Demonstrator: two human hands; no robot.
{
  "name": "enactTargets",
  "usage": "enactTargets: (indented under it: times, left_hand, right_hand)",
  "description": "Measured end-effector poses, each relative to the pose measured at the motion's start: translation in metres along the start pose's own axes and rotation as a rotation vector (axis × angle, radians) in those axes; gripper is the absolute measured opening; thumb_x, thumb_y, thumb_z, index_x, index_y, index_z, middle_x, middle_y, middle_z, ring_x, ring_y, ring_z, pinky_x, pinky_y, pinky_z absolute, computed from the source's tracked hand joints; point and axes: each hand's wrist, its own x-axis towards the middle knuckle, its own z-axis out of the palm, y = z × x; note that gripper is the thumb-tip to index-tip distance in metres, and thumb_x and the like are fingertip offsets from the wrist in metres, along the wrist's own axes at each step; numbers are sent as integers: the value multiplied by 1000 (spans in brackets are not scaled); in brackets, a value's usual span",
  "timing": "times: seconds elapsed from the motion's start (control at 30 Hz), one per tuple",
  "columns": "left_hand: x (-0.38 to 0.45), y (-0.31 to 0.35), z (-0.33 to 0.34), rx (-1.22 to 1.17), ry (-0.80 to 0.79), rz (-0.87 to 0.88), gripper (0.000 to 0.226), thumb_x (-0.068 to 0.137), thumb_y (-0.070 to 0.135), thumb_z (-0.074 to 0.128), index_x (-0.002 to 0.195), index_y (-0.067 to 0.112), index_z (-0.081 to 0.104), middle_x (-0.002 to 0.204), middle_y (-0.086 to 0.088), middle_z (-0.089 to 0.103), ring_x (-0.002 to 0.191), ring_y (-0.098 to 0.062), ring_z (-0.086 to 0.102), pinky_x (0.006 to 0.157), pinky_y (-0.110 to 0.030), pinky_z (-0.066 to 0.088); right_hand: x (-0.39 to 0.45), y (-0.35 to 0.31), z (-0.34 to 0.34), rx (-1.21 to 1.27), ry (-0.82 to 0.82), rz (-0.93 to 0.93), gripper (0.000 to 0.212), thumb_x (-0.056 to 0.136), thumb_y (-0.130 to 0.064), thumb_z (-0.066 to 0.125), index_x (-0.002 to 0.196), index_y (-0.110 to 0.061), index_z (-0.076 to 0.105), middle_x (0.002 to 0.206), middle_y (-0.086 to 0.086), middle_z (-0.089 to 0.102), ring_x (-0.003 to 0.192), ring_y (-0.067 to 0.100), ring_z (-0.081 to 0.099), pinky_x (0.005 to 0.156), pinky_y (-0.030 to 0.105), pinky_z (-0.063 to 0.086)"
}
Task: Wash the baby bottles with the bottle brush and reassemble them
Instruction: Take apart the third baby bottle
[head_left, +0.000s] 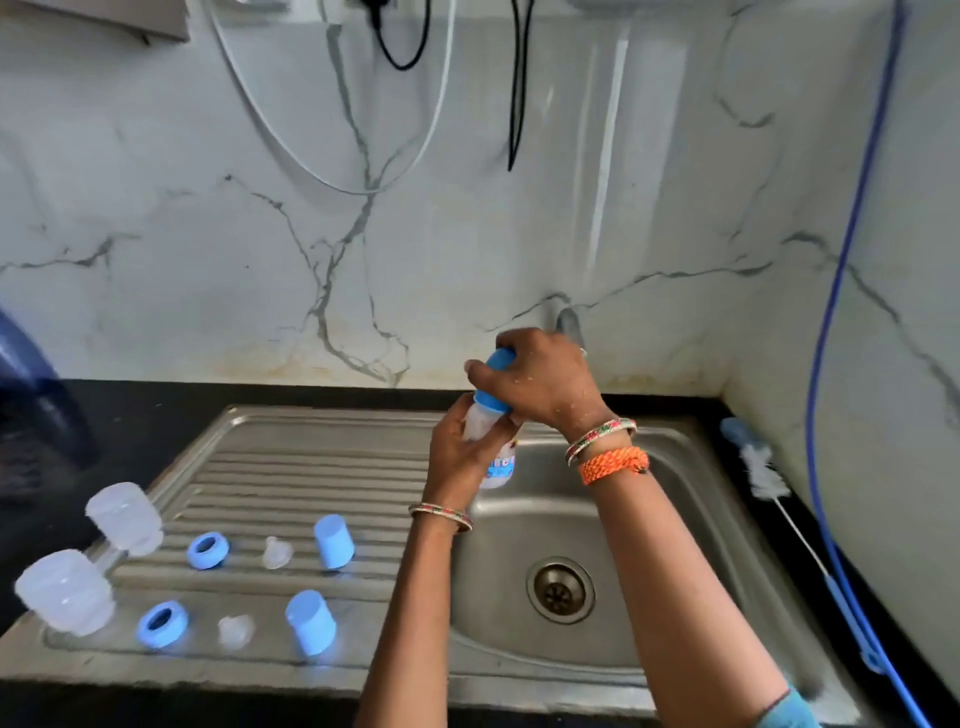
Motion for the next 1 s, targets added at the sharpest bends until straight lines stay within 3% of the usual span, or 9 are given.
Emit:
enactTargets:
  times: [0.17, 0.3, 0.43, 0.5, 0.6, 0.7, 0.8, 0.9, 1.0]
  left_hand:
    - [-7, 15, 8, -137, -182, -84, 49, 58, 43, 71, 94, 13, 61, 73, 1, 70, 67, -12, 67, 60, -25, 54]
    - [7, 18, 0, -230, -389, -157, 73, 48, 59, 83, 97, 9, 60, 74, -5, 68, 60, -18, 64, 51, -27, 51]
    - [15, 17, -4, -505, -638, -347, 66, 42, 57, 86, 85, 9, 72, 67, -8, 65, 52, -21, 62, 45, -28, 51]
    - [19, 11, -2, -628, -717, -375, 63, 51, 58, 82, 91, 10, 73, 71, -7, 66, 58, -21, 63, 50, -29, 53]
    - [26, 6, 0, -857, -922, -320, 60, 79, 53, 65, 115, 5, 61, 91, -12, 65, 80, -26, 65, 69, -38, 55]
    - [30, 3, -11, -659, -753, -322, 61, 60, 58, 77, 98, 11, 70, 78, -7, 65, 65, -21, 64, 55, -33, 55]
    - [32, -10, -24, -556, -463, -311, 63, 46, 61, 82, 88, 15, 71, 73, -5, 65, 59, -21, 63, 51, -30, 53]
    - [39, -30, -26, -454, -219, -383, 46, 75, 59, 65, 94, 17, 63, 76, -1, 65, 66, -17, 61, 56, -30, 54]
    - [43, -56, -24, -245, -213, -452, 24, 95, 37, 47, 97, 17, 58, 75, -2, 63, 62, -13, 60, 58, -25, 53]
  right_hand:
    - [-16, -2, -31, 105, 24, -69, 38, 81, -50, 63, 81, -12, 65, 70, 3, 61, 69, 21, 54, 67, 30, 45]
    - [-8, 6, -31, 273, -32, -71, 37, 80, -52, 65, 68, -18, 58, 60, -4, 55, 57, 14, 52, 59, 32, 46]
    - [-4, 8, -30, 555, -85, -119, 33, 85, -42, 65, 64, -18, 56, 55, -5, 48, 52, 11, 43, 52, 28, 39]
    - [-4, 8, -30, 719, -99, -108, 28, 91, -31, 61, 70, -13, 57, 60, 1, 50, 51, 13, 43, 47, 21, 36]
    - [-4, 11, -21, 1088, -70, -8, 28, 97, -30, 51, 86, -6, 62, 68, 13, 53, 47, 16, 45, 41, 19, 38]
    - [-3, 19, -6, 1115, -12, 98, 21, 98, -28, 53, 94, -9, 60, 71, 8, 55, 47, 14, 51, 43, 22, 46]
    - [-4, 33, 11, 1221, -18, 245, 14, 91, -13, 63, 93, -13, 48, 89, 9, 59, 67, 21, 66, 63, 32, 60]
    - [-9, 63, 33, 1169, 81, 347, 34, 80, -4, 74, 89, -16, 43, 100, 15, 51, 90, 27, 58, 84, 44, 53]
    - [-25, 108, 59, 607, 56, 410, 42, 74, -16, 81, 100, -14, 48, 98, 6, 54, 87, 19, 53, 76, 29, 44]
